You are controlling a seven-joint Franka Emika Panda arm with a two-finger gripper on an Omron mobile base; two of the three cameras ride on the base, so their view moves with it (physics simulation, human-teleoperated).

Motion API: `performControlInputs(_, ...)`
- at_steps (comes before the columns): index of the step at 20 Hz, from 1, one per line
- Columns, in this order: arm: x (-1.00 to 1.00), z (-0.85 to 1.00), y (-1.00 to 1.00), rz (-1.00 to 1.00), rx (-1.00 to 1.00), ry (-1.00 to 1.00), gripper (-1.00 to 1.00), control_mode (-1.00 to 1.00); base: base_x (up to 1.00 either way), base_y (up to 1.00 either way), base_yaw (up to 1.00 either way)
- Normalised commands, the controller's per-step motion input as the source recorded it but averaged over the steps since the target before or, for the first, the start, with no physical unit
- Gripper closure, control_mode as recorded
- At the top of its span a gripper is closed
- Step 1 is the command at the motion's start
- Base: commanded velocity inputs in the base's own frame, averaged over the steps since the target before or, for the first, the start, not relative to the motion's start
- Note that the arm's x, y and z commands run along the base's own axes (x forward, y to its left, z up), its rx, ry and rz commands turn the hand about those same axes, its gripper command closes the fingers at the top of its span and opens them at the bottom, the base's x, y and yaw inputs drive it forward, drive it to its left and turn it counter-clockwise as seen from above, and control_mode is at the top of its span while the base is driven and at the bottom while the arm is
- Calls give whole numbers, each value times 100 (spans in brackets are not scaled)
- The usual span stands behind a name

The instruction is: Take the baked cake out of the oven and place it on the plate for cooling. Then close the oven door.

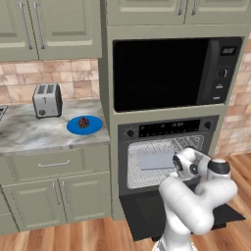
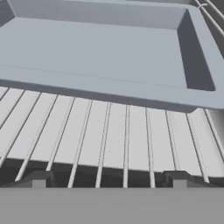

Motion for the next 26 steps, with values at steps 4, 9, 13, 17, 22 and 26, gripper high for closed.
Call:
performControlInputs(4, 8, -56, 4, 0, 0, -12, -100, -100, 0, 0, 0)
performControlInputs(9, 0, -71, 3, -1, 0, -18, -100, -100, 0, 0, 0)
performControlInputs(13, 0, -72, 14, -3, 0, -18, -100, -100, 0, 0, 0)
performControlInputs(17, 0, -57, 22, -3, -2, -18, -100, -100, 0, 0, 0)
performControlInputs(22, 0, -42, 25, -3, -6, -18, -100, -100, 0, 0, 0)
performControlInputs(26, -15, -1, 1, 0, 0, -6, -100, -100, 0, 0, 0)
